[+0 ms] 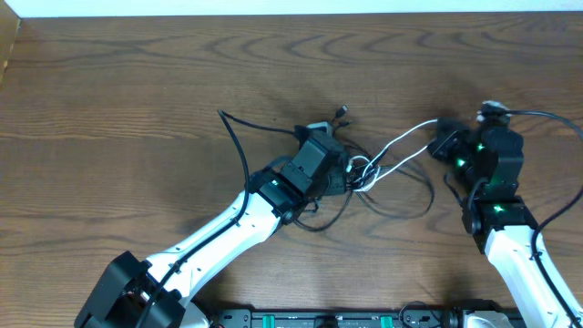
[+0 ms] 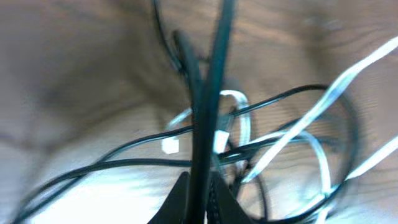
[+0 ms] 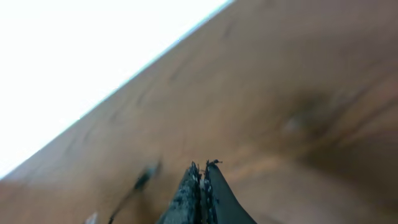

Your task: Untangle cables

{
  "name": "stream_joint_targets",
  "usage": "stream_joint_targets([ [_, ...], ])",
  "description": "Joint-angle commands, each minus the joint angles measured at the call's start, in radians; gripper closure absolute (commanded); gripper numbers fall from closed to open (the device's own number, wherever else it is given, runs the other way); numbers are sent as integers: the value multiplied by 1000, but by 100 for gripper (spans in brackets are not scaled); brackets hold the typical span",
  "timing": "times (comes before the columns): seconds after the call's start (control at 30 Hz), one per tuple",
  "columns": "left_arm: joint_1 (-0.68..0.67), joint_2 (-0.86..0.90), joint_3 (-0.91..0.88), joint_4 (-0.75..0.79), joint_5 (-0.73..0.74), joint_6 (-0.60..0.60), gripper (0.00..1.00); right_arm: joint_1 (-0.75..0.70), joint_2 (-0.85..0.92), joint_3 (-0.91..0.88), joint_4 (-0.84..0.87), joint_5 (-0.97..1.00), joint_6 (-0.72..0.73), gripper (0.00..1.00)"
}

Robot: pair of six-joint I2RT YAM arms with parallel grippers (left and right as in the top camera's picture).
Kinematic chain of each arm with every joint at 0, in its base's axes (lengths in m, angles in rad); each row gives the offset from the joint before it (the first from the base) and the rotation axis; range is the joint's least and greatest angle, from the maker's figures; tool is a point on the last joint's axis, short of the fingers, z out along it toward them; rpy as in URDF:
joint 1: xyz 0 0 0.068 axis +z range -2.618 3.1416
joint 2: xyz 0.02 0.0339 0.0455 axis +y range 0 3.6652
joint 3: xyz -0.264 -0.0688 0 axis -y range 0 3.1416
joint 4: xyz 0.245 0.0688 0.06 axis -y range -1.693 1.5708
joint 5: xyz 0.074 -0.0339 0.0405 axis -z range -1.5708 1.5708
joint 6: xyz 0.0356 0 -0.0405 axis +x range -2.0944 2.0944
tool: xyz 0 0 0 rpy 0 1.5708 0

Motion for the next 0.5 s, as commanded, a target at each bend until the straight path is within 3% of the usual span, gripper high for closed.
stream_joint_targets([
  [0.0,0,-16,12,-94,-144,27,92,-40,-19,4,95,192,-53,99],
  [0.17,0,-16,12,-200,-412,13,92,-77,-32,6,296,138,-52,99],
  [0.27,0,-17,12,-174,-498,-100,92,-99,-72,11,286,56,-22,99],
  [0.47,0,-18,12,56,-298,-105,92,-101,-96,11,119,-196,-22,98],
])
